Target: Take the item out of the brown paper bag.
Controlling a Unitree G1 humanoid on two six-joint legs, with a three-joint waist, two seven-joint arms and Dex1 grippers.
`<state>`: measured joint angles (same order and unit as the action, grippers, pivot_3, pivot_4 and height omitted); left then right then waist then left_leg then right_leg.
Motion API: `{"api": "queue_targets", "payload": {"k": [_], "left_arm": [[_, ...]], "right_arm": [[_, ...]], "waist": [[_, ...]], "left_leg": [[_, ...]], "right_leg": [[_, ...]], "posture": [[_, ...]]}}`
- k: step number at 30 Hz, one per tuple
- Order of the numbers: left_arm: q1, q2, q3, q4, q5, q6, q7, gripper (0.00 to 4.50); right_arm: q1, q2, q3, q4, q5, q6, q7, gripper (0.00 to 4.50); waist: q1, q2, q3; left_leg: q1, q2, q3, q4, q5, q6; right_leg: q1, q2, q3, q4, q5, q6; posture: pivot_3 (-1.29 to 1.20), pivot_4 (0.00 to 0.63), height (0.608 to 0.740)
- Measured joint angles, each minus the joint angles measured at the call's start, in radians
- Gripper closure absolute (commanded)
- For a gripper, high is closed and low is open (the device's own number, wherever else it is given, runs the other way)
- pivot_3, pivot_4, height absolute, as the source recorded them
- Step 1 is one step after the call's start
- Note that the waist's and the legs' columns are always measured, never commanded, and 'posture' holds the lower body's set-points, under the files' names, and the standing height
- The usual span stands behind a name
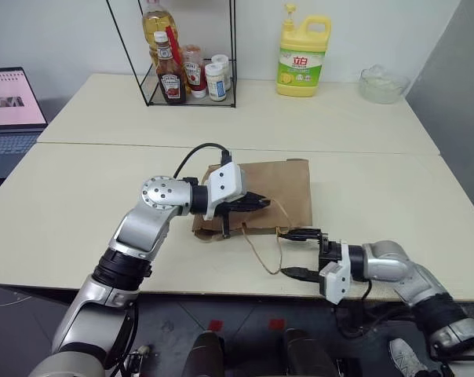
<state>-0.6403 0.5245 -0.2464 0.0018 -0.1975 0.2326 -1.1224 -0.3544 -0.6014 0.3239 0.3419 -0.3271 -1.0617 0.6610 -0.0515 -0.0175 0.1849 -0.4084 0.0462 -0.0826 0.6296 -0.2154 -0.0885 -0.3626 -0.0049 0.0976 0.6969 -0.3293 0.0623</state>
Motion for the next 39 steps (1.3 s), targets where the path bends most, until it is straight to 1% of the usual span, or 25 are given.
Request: {"api": "queue_targets", "payload": {"k": [5, 6, 7, 10, 17, 18, 20, 23, 28, 34, 39], "left_arm": [[0.0, 0.0, 0.0, 0.0, 0.0, 0.0, 0.0, 4.47], [0.0, 0.0, 0.0, 0.0, 0.0, 0.0, 0.0, 4.5], [0.0, -0.001, 0.0, 0.0, 0.0, 0.0, 0.0, 4.5], [0.0, -0.001, 0.0, 0.0, 0.0, 0.0, 0.001, 4.5], [0.0, -0.001, 0.0, 0.0, 0.0, 0.0, 0.003, 4.5], [0.0, -0.001, 0.0, 0.0, 0.0, 0.0, 0.003, 4.5], [0.0, -0.001, 0.0, 0.0, 0.0, -0.001, 0.005, 4.5], [-0.007, 0.0, 0.001, 0.007, 0.0, -0.004, 0.011, 4.5], [-0.083, 0.0, 0.021, 0.05, 0.001, -0.007, 0.025, 4.5], [-0.155, -0.013, 0.029, 0.154, 0.013, -0.026, 0.056, 4.5], [-0.19, -0.02, 0.029, 0.2, 0.021, -0.044, 0.064, 4.5]], "right_arm": [[-0.03, 0.043, 0.004, 0.033, -0.086, -0.038, -0.086, 0.0], [-0.036, 0.055, 0.007, 0.042, -0.098, -0.04, -0.102, 0.39], [-0.044, 0.061, 0.014, 0.052, -0.109, -0.041, -0.114, 0.61], [-0.059, 0.065, 0.017, 0.072, -0.133, -0.045, -0.146, 1.63], [-0.1, 0.067, 0.025, 0.133, -0.194, -0.063, -0.228, 4.25], [-0.104, 0.067, 0.029, 0.14, -0.194, -0.062, -0.231, 4.47], [-0.105, 0.067, 0.045, 0.147, -0.184, -0.056, -0.225, 4.47], [-0.103, 0.069, 0.074, 0.152, -0.123, -0.013, -0.186, 4.47], [-0.082, 0.072, 0.103, 0.112, -0.036, 0.075, -0.11, 4.47], [-0.062, 0.074, 0.11, 0.072, -0.006, 0.143, -0.088, 4.47], [-0.06, 0.079, 0.11, 0.055, -0.005, 0.19, -0.085, 4.47]], "waist": [[-0.001, 0.0, 0.0], [-0.002, 0.0, 0.0], [-0.003, 0.0, 0.0], [-0.003, 0.0, 0.0], [-0.005, 0.0, 0.0], [-0.005, 0.0, 0.0], [-0.005, 0.0, 0.0], [-0.005, 0.0, 0.0], [-0.004, 0.0, 0.0], [-0.005, 0.0, 0.0], [-0.005, 0.0, 0.0]], "left_leg": [[0.0, 0.0, 0.0, 0.0, 0.0, 0.0], [0.0, 0.0, 0.0, 0.0, 0.0, 0.0], [0.0, 0.0, 0.0, 0.0, 0.0, 0.0], [0.0, 0.0, 0.0, 0.0, 0.0, 0.0], [0.0, 0.0, 0.0, 0.0, 0.0, 0.0], [0.0, 0.0, 0.0, 0.0, 0.0, 0.0], [0.0, 0.0, 0.0, 0.0, 0.0, 0.0], [0.0, 0.0, 0.0, 0.0, 0.0, 0.0], [0.0, 0.0, 0.0, 0.0, 0.0, 0.0], [0.0, 0.0, 0.0, 0.0, 0.0, 0.0], [0.0, 0.0, 0.0, 0.0, 0.0, 0.0]], "right_leg": [[0.0, 0.0, 0.0, 0.0, 0.0, 0.0], [0.0, 0.0, 0.0, 0.0, 0.0, 0.0], [0.0, 0.0, 0.0, 0.0, 0.0, 0.0], [0.0, 0.0, 0.0, 0.0, 0.0, 0.0], [0.0, 0.0, 0.0, 0.0, 0.0, 0.0], [0.0, 0.0, 0.0, 0.0, 0.0, 0.0], [0.0, 0.0, 0.0, 0.0, 0.0, 0.0], [0.0, 0.0, 0.0, 0.0, 0.0, 0.0], [0.0, 0.0, 0.0, 0.0, 0.0, 0.0], [0.0, 0.0, 0.0, 0.0, 0.0, 0.0], [0.0, 0.0, 0.0, 0.0, 0.0, 0.0]], "posture": [[0.0, 0.15, 0.74], [0.0, 0.15, 0.74], [0.0, 0.15, 0.74], [0.0, 0.15, 0.74], [0.0, 0.15, 0.74], [0.0, 0.15, 0.74], [0.0, 0.15, 0.74], [0.0, 0.15, 0.74], [0.0, 0.15, 0.74], [0.0, 0.15, 0.74], [0.0, 0.15, 0.74]]}}
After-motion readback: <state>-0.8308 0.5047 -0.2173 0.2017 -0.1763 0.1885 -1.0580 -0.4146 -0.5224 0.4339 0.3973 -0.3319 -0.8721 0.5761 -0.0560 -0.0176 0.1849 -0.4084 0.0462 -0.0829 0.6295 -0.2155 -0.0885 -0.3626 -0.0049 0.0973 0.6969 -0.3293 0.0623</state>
